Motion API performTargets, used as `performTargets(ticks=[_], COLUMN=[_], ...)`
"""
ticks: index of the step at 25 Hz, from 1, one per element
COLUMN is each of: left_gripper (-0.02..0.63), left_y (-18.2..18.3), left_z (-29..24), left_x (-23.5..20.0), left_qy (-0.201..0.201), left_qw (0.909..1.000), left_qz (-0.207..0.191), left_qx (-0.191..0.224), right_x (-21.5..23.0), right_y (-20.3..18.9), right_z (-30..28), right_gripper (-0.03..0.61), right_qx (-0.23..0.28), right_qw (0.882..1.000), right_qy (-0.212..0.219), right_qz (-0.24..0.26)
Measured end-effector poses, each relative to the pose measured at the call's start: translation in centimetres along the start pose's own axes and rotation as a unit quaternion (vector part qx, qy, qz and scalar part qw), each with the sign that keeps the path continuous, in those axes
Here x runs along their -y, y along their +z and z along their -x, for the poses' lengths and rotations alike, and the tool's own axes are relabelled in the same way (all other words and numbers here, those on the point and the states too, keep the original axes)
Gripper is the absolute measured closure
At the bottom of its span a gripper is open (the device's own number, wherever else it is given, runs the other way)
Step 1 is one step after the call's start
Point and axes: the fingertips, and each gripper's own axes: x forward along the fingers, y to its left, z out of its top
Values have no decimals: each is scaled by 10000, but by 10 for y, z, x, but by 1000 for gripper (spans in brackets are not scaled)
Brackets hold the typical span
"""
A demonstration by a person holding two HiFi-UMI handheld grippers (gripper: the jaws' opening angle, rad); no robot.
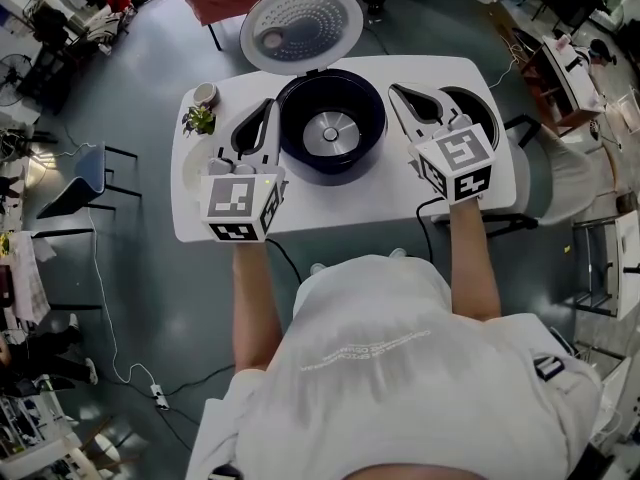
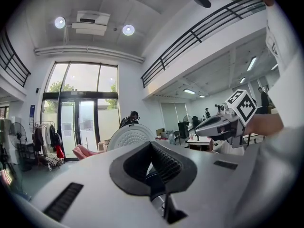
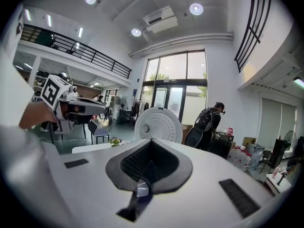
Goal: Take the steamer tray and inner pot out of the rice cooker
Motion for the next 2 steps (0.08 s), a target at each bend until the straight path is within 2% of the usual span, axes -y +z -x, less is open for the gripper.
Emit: performTargets(ticks=[2], left_gripper=[598], left_y=[0], left_z=[-1], left_x=[3], left_qy=[-25], left_qw=[10000], left_qz=[2], left_qx=[-6], right_x=[1], right_y=[0], right_z=[1], right_gripper=[552], right_qx=[6], right_qw=[10000], right_qy=[-5], right_qz=[-8])
